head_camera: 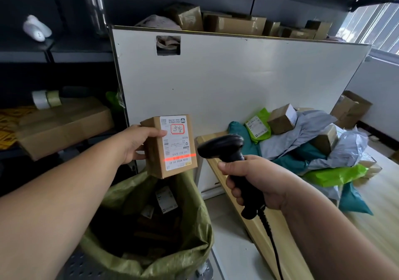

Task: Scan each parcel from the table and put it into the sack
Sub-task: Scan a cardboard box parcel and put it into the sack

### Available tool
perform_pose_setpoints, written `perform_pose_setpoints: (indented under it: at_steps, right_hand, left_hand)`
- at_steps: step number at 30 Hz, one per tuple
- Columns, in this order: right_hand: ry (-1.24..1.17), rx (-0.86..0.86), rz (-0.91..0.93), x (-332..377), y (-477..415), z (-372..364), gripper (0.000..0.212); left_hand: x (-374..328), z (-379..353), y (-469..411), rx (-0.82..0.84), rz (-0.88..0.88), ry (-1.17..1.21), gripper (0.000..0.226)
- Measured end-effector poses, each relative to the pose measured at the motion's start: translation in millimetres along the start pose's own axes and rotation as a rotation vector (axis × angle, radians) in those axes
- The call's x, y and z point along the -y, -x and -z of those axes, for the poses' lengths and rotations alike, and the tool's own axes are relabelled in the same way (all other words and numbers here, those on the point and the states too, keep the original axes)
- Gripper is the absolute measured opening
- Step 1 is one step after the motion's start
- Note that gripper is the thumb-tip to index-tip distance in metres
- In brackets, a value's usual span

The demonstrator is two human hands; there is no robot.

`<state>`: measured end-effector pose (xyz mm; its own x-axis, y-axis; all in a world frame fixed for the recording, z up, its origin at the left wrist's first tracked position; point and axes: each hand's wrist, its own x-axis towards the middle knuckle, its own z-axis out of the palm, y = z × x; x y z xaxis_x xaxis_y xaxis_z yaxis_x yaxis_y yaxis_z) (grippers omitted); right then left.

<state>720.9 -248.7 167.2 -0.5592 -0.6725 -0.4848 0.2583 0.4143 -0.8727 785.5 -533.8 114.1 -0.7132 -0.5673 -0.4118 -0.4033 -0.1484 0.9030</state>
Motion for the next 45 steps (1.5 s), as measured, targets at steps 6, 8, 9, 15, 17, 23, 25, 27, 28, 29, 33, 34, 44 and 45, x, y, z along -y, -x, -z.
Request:
perform_pose_setpoints:
  at_steps: [6, 8, 9, 15, 17, 23, 25, 27, 28, 29, 33, 34, 44, 45]
  right_hand:
    - [-0.003, 0.013, -0.012, 1, -6, -4, 0.023]
    - [-0.004, 0.023, -0.016, 0, -8, -5, 0.023]
    - [-0.005, 0.026, -0.018, 0, -9, -6, 0.023]
    - [-0.010, 0.043, -0.014, 3, -15, -7, 0.024]
    - [-0.002, 0.051, -0.019, 5, -16, -7, 0.024]
    - [0.012, 0.071, -0.017, 8, -20, -10, 0.025]
    - [0.011, 0.075, -0.012, 10, -21, -10, 0.024]
    - [0.015, 0.078, -0.009, 12, -22, -10, 0.025]
    - [0.018, 0.079, -0.008, 12, -23, -11, 0.025]
    - [0.021, 0.080, -0.009, 12, -23, -11, 0.025]
    - [0.015, 0.071, -0.007, 10, -28, -10, 0.025]
    - [0.009, 0.069, -0.007, 9, -29, -9, 0.025]
    - [-0.030, 0.042, -0.079, -24, -60, 2, 0.025]
    - [-0.035, 0.040, -0.093, -30, -63, 4, 0.024]
  left_hand:
    - [6, 4, -4, 0.002, 0.022, 0.026, 0.037]
    - [8, 5, -5, -0.003, 0.036, 0.039, 0.035]
    - [10, 6, -5, -0.007, 0.046, 0.048, 0.034]
    - [14, 14, -5, -0.013, 0.124, 0.075, 0.041]
    - [16, 16, -5, -0.019, 0.139, 0.073, 0.049]
    - [18, 18, -8, -0.030, 0.158, 0.083, 0.047]
    - [19, 18, -9, -0.037, 0.164, 0.083, 0.046]
    - [20, 18, -10, -0.039, 0.169, 0.083, 0.044]
    - [20, 18, -10, -0.041, 0.171, 0.087, 0.043]
    - [21, 18, -10, -0.042, 0.171, 0.092, 0.044]
    - [23, 20, -12, -0.049, 0.159, 0.096, 0.048]
    - [24, 21, -12, -0.053, 0.153, 0.089, 0.050]
    - [81, 2, -18, -0.149, 0.246, -0.065, 0.035]
    - [92, -2, -20, -0.148, 0.265, -0.074, 0.030]
